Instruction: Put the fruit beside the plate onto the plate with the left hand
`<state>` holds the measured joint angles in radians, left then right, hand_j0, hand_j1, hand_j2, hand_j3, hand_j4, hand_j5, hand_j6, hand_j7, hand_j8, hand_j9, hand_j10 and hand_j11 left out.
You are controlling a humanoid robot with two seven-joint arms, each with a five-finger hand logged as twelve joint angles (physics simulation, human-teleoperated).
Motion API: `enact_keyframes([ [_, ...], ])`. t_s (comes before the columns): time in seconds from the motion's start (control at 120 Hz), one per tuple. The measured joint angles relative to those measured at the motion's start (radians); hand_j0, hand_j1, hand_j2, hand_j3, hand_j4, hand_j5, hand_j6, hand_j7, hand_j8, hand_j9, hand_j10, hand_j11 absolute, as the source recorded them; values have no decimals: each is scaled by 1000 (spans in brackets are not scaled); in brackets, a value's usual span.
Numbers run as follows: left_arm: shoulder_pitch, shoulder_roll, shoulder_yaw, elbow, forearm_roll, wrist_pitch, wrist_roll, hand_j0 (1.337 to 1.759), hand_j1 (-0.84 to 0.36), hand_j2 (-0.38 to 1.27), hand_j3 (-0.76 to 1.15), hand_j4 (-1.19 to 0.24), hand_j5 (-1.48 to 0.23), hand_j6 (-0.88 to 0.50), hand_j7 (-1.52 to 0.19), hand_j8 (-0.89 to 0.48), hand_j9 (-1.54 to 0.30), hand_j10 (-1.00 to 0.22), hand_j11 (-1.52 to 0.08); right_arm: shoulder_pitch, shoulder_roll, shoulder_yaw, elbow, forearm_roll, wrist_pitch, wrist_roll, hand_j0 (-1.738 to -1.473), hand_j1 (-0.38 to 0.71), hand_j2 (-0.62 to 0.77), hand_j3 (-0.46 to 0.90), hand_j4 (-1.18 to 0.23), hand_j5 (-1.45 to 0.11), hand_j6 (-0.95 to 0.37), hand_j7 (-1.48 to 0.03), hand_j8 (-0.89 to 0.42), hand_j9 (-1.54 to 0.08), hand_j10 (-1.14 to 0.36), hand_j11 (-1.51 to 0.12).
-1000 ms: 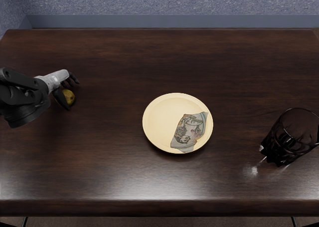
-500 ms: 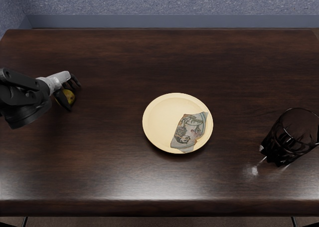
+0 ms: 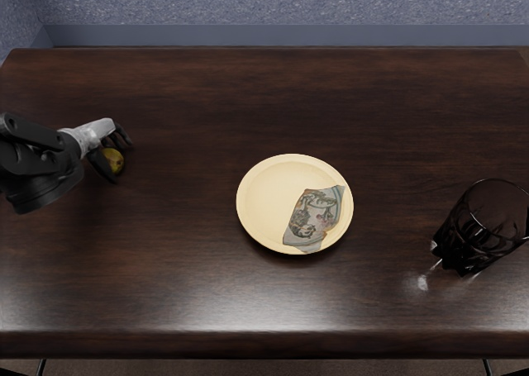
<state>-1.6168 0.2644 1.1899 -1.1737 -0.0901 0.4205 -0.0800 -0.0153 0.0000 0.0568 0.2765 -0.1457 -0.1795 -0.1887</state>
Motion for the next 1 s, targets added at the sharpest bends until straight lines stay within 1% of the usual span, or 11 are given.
enact_keyframes([
  [0.2, 5, -2, 2, -1, 0, 5, 0, 1658, -178, 89, 0, -440, -572, -440, -572, -440, -572, -440, -572, 0, 0, 0, 0, 0, 0, 0, -1658, -349, 0, 0, 0, 0, 0, 0, 0, 0, 0, 0],
  [0.292, 0, -1, 2, -6, -7, 4, 0, 1658, -235, 98, 0, -487, -633, -487, -633, -487, -633, -475, -633, 0, 0, 0, 0, 0, 0, 0, -1658, -349, 0, 0, 0, 0, 0, 0, 0, 0, 0, 0],
  [0.333, -3, 1, 2, -13, -9, 3, 0, 1658, -261, 118, 0, -525, -679, -516, -680, -478, -682, -443, -685, 0, 0, 0, 0, 0, 0, 0, -1658, -349, 0, 0, 0, 0, 0, 0, 0, 0, 0, 0],
  [0.483, -7, 1, 2, -27, -15, 2, 1, 1652, -278, 96, 0, -647, -781, -438, -798, -391, -820, -352, -840, 0, 0, 0, 0, 0, 0, 0, -1658, -349, 0, 0, 0, 0, 0, 0, 0, 0, 0, 0],
  [0.592, -8, 3, 2, -33, -16, 0, 0, 1649, -286, 79, 0, -684, -832, -400, -856, -337, -883, -311, -909, 0, 0, 0, 0, 0, 0, 0, -1658, -349, 0, 0, 0, 0, 0, 0, 0, 0, 0, 0],
  [0.808, -11, 3, 3, -40, -17, -1, 0, 1645, -282, 81, 0, -749, -919, -367, -950, -297, -981, -272, -1017, 0, 0, 0, 0, 0, 0, 0, -1658, -349, 0, 0, 0, 0, 0, 0, 0, 0, 0, 0],
  [0.85, -11, 3, 3, -42, -17, -2, 0, 1643, -270, 44, 0, -769, -944, -369, -979, -292, -1012, -267, -1052, 0, 0, 0, 0, 0, 0, 0, -1658, -349, 0, 0, 0, 0, 0, 0, 0, 0, 0, 0],
  [0.867, -11, 3, 3, -43, -18, -2, 0, 1643, -264, 81, 0, -775, -954, -377, -990, -291, -1022, -265, -1062, 0, 0, 0, 0, 0, 0, 0, -1658, -349, 0, 0, 0, 0, 0, 0, 0, 0, 0, 0],
  [0.908, -11, 3, 4, -44, -23, -3, 0, 1643, -256, 91, 0, -787, -978, -402, -1014, -309, -1044, -279, -1082, 0, 0, 0, 0, 0, 0, 0, -1658, -349, 0, 0, 0, 0, 0, 0, 0, 0, 0, 0],
  [0.958, -11, 3, 5, -46, -28, -2, 0, 1644, -270, 168, 0, -807, -991, -426, -1029, -342, -1061, -313, -1100, 0, 0, 0, 0, 0, 0, 0, -1658, -349, 0, 0, 0, 0, 0, 0, 0, 0, 0, 0],
  [1.0, -17, 5, 6, -50, -32, -3, 0, 1644, -284, 240, -21, -818, -1011, -428, -1048, -328, -1074, -307, -1113, 0, 0, 0, 0, 0, 0, 0, -1658, -349, 0, 0, 0, 0, 0, 0, 0, 0, 0, 0],
])
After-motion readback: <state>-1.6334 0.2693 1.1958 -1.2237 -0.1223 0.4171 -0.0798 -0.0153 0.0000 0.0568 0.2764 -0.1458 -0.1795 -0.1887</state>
